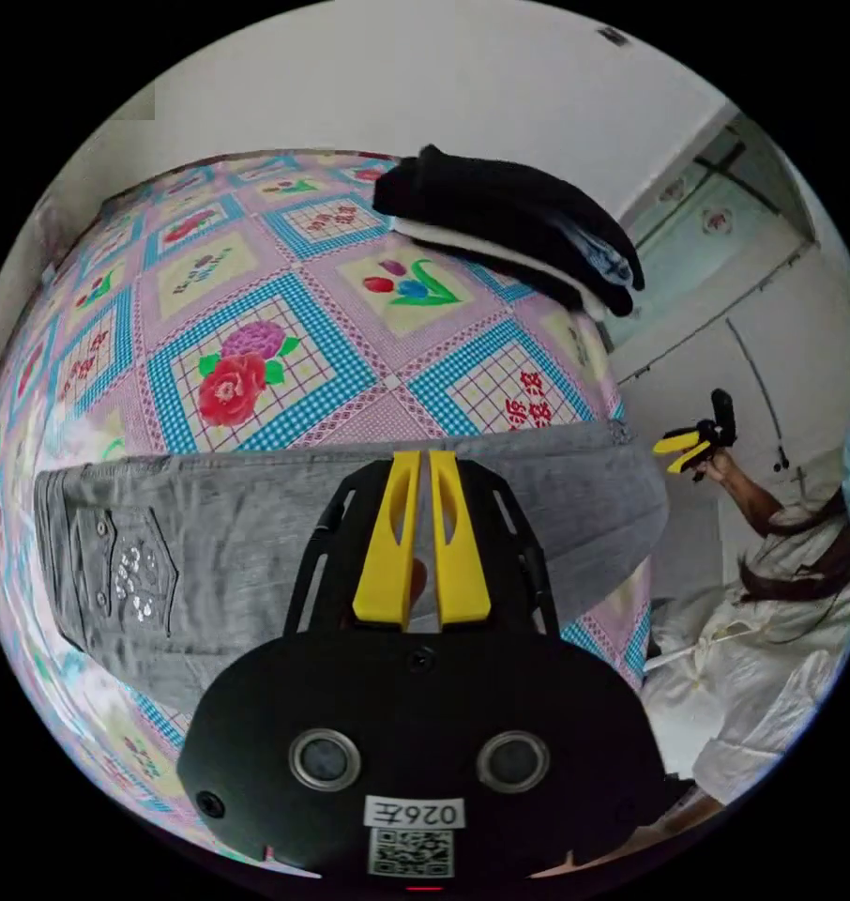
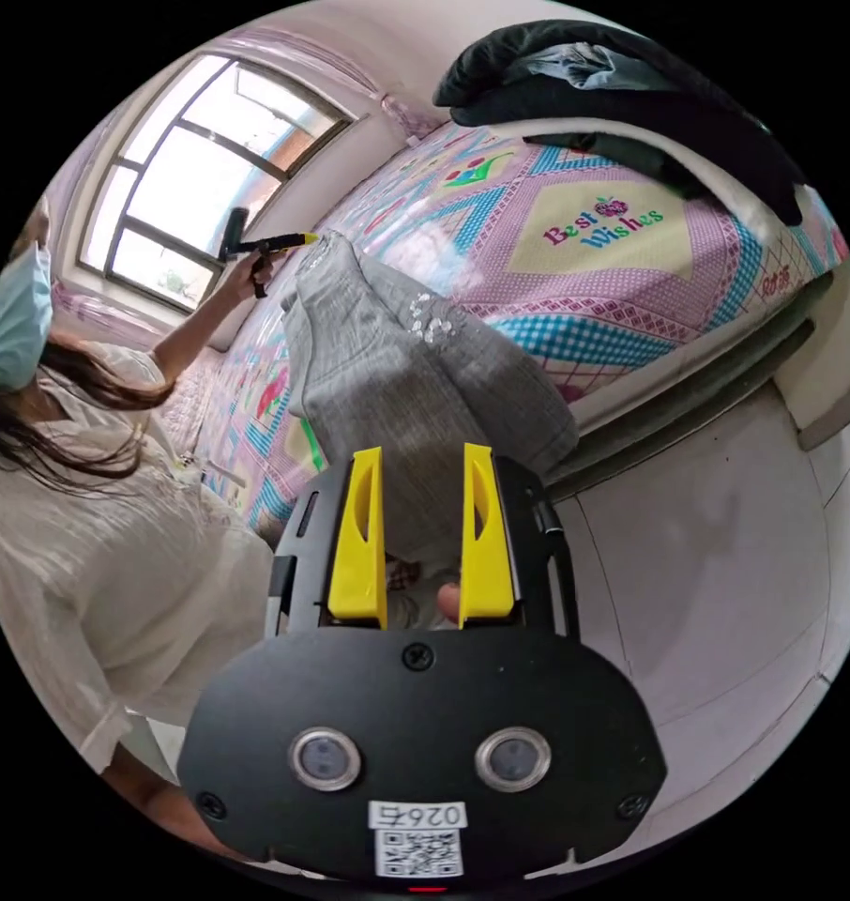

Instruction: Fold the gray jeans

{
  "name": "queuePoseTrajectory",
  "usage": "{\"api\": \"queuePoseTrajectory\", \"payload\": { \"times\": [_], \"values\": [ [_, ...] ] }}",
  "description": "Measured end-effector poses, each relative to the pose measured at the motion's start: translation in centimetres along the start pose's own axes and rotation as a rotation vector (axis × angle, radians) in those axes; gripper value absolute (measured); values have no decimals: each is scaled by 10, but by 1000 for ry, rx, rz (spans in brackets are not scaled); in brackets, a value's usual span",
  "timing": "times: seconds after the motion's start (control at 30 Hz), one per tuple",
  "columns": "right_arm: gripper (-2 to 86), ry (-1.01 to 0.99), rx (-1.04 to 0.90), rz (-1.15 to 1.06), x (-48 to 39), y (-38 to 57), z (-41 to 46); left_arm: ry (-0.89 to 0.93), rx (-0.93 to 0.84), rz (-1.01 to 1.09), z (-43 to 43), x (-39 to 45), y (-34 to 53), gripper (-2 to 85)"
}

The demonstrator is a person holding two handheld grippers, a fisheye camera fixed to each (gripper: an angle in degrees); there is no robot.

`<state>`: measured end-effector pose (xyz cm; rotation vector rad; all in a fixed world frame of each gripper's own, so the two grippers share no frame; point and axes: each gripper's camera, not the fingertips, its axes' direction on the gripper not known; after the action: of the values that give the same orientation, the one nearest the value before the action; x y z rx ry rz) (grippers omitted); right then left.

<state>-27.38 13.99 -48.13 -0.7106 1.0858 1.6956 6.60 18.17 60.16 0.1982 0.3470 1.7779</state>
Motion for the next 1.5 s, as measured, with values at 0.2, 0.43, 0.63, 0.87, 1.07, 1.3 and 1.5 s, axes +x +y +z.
{"api": "queuePoseTrajectory", "payload": {
  "times": [0.2, 0.43, 0.63, 0.87, 1.07, 1.3, 1.5],
  "values": [
    [120, 57, -6, 9, 7, 36, -15, -196, -221, 579, 97, 121, -16, -6],
    [124, -100, 116, -26, 32, 43, -26, 48, -321, 591, 153, 112, -8, -10],
    [120, -134, 46, -109, 28, 7, -17, 378, -70, 375, 146, 73, 41, -10],
    [29, -228, -114, -129, 13, -23, -19, 702, 311, 53, 145, 24, 192, -6],
    [109, -156, -165, -191, -14, -42, -50, 639, 575, -307, 193, 36, 339, 82],
    [139, -277, -343, -254, 11, -81, -16, 510, 518, -562, 282, 85, 371, 191],
    [42, -479, -514, -335, 38, -102, 12, 325, 462, -703, 343, 113, 317, 164]
  ]
}}
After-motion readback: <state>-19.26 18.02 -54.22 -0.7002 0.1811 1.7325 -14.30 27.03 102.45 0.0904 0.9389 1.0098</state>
